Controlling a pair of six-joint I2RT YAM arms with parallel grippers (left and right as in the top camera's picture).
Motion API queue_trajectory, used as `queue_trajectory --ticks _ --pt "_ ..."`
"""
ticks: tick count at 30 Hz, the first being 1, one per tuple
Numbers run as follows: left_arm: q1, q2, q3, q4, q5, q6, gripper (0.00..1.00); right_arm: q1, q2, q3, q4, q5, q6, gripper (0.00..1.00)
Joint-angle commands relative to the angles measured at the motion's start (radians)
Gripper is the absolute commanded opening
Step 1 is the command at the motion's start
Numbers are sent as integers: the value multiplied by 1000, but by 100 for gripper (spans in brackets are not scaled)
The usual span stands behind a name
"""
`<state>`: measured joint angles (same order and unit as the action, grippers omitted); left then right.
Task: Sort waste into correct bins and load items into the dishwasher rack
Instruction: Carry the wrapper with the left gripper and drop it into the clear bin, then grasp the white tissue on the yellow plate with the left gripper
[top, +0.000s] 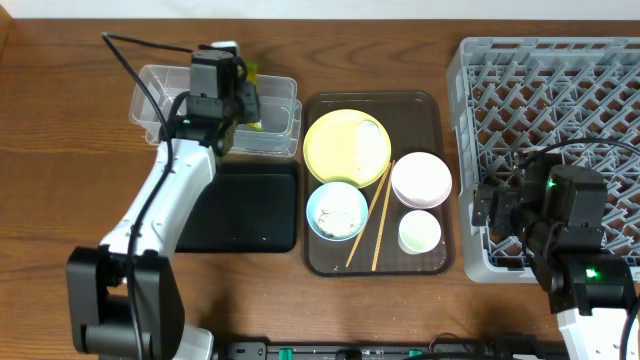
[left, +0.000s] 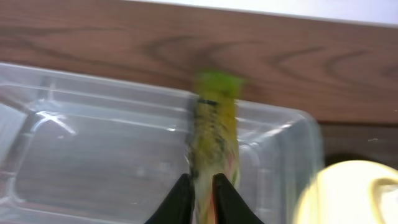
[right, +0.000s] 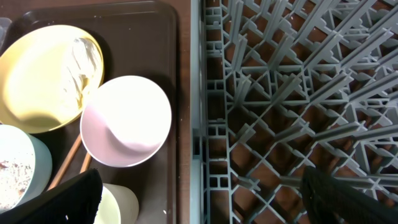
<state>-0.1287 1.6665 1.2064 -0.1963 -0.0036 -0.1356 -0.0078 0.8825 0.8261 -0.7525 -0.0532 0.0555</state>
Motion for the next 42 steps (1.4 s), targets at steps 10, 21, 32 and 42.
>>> queue_trajectory --ticks 10,21,32,42 --pt "-106 -13 9 39 262 -8 61 9 -1 24 -3 -7 -12 99" --pt "-375 158 8 109 189 -8 70 9 -1 24 -8 -7 -11 99" --pt "-464 368 8 236 187 -8 69 9 -1 24 -19 -8 -8 99" --pt "-468 362 9 212 182 -8 6 9 -2 24 -23 -8 -8 99"
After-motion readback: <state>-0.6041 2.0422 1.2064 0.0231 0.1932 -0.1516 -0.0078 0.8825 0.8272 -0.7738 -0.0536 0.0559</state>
